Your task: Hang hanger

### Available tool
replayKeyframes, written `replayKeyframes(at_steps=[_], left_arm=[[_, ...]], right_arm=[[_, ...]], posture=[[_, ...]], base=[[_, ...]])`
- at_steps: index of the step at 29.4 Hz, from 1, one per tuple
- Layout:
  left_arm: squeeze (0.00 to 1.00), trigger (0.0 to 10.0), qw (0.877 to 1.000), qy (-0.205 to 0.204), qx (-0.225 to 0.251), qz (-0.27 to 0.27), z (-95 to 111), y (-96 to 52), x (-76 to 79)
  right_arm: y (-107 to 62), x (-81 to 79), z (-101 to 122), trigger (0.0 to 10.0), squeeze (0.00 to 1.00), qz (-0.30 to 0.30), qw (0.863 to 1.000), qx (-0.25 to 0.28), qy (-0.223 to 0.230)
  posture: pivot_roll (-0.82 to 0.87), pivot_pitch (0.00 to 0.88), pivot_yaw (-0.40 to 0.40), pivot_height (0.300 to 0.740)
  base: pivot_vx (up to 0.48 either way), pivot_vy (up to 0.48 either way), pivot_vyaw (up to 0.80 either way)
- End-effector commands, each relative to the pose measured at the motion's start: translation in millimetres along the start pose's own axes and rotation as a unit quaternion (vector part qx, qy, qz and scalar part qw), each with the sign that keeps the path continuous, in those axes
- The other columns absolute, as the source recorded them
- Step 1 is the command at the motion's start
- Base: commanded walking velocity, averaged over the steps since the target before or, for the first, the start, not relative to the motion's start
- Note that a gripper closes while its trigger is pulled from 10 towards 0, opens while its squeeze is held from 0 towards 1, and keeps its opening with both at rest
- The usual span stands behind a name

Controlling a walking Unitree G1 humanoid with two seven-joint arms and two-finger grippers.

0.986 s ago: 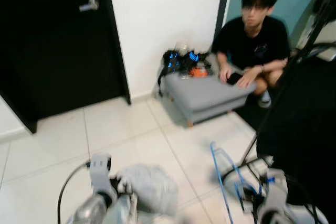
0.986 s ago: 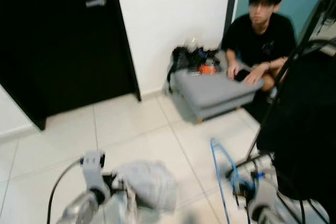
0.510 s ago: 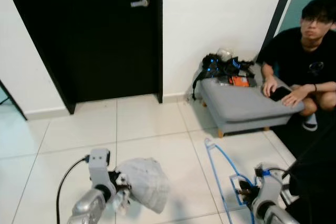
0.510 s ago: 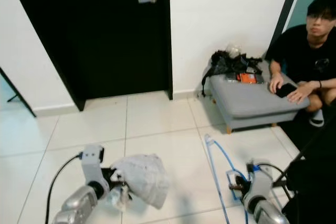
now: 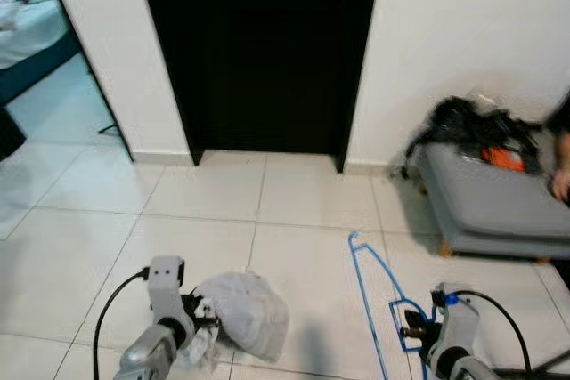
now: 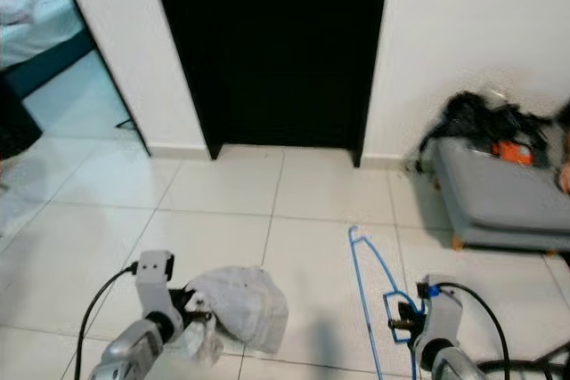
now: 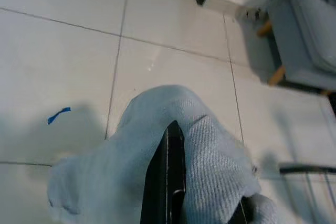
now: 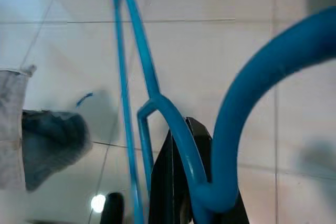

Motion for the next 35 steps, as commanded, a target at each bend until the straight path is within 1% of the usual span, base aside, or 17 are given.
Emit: replayKeyframes(at_steps=[1,14,17,18,20,25,33,35], left_arm=[[0.00,10.0,1.000,0.003,0.010,0.007,4,-1.6,-6.3],[0.00,10.0,1.000,0.004,0.007,0.008,4,-1.2,-7.5],[0.00,10.0,1.000,0.003,0.011,0.010,5,-1.3,-8.7],[0.00,10.0,1.000,0.002,0.021,0.017,9,-1.7,-11.1],[0.00,10.0,1.000,0.001,0.025,0.019,10,-1.9,-11.7],[0.00,10.0,0.999,0.001,0.033,0.021,13,-2.5,-11.1],[0.00,10.0,0.999,-0.017,0.043,0.024,19,-1.3,-11.3],[0.00,10.0,0.998,-0.009,0.057,0.026,31,2.0,-14.5]], right_arm=[[0.7,-5.4,-4,10.0,0.00,0.007,1.000,-0.003,0.000],[0.5,-4.8,-3,10.0,0.00,0.006,1.000,0.001,0.002],[0.2,-4.4,-3,10.0,0.00,0.005,1.000,0.003,0.007],[0.1,-3.3,-2,10.0,0.00,0.003,1.000,0.005,0.017],[0.0,-3.3,-1,10.0,0.00,0.004,1.000,0.007,0.018],[-0.6,-4.4,-1,10.0,0.00,0.009,1.000,0.006,0.004],[-0.8,-5.7,0,10.0,0.00,0.011,1.000,0.011,0.002],[-1.2,-5.5,2,10.0,0.00,0.012,1.000,0.017,0.009]], posture=[[0.00,0.047,-0.012,0.740],[0.02,0.047,-0.023,0.740],[0.03,0.046,-0.025,0.740],[0.03,0.052,-0.029,0.740],[0.03,0.052,-0.029,0.740],[0.03,0.054,-0.029,0.740],[0.02,0.057,-0.028,0.740],[0.03,0.059,-0.028,0.740]], base=[[0.000,0.000,0.78],[0.000,0.000,0.78],[0.292,0.000,0.00],[0.375,0.000,0.00],[0.375,0.000,0.00],[0.376,0.000,0.00],[0.408,0.000,0.71],[0.426,0.000,0.00]])
Point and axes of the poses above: a point about 5 cm out from each wrist's last joint towards the gripper, its own y axis pointing out of the wrist towards the gripper, its own z axis along the axis of the wrist's last joint, x = y × z, the point moved 5 cm from there along y, pointing out of the wrist towards the gripper, and after that the axes turned 8 degrees about y, right-handed, at the moved point
